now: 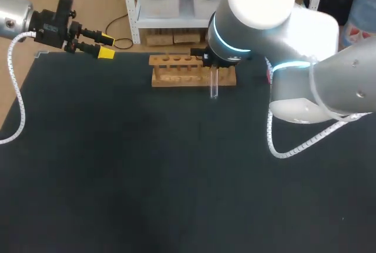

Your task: Grasp the test tube, adjust it, and insert it.

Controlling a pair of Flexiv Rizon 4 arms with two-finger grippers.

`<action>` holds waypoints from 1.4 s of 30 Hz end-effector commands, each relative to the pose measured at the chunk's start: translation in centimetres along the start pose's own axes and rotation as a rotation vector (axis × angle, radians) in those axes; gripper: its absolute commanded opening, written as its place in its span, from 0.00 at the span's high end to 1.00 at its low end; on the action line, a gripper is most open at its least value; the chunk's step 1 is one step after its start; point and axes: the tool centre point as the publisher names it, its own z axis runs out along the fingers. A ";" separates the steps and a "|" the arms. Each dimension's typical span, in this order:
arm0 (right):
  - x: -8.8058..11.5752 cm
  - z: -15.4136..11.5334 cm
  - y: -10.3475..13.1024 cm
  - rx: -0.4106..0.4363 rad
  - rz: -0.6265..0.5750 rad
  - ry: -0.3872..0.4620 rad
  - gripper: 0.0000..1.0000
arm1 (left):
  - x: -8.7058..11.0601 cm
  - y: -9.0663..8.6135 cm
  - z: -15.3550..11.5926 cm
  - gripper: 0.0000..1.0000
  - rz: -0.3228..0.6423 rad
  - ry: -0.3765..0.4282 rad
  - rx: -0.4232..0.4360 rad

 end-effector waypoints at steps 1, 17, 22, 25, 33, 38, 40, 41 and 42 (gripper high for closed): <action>0.4 -1.4 -0.6 -0.003 -0.007 -0.038 1.00 | 0.0 0.1 0.0 0.00 0.001 0.000 0.002; -0.2 -2.6 -0.3 -0.042 -0.027 -0.047 1.00 | 0.0 0.1 0.0 0.00 0.001 0.000 0.002; -0.2 -2.6 -0.3 -0.042 -0.027 -0.047 1.00 | 0.0 0.1 0.0 0.00 0.001 0.000 0.002; -0.2 -2.6 -0.3 -0.042 -0.027 -0.047 1.00 | 0.0 0.1 0.0 0.00 0.001 0.000 0.002; -0.2 -2.6 -0.3 -0.042 -0.027 -0.047 1.00 | 0.0 0.1 0.0 0.00 0.001 0.000 0.002; -0.2 -2.6 -0.3 -0.042 -0.027 -0.047 1.00 | 0.0 0.1 0.0 0.00 0.001 0.000 0.002; -0.2 -2.6 -0.3 -0.042 -0.027 -0.047 1.00 | 0.0 0.1 0.0 0.00 0.001 0.000 0.002; -0.2 -2.6 -0.3 -0.042 -0.027 -0.047 1.00 | 0.0 0.1 0.0 0.00 0.001 0.000 0.002; -0.2 -2.6 -0.3 -0.042 -0.027 -0.047 1.00 | 0.0 0.1 0.0 0.00 0.001 0.000 0.002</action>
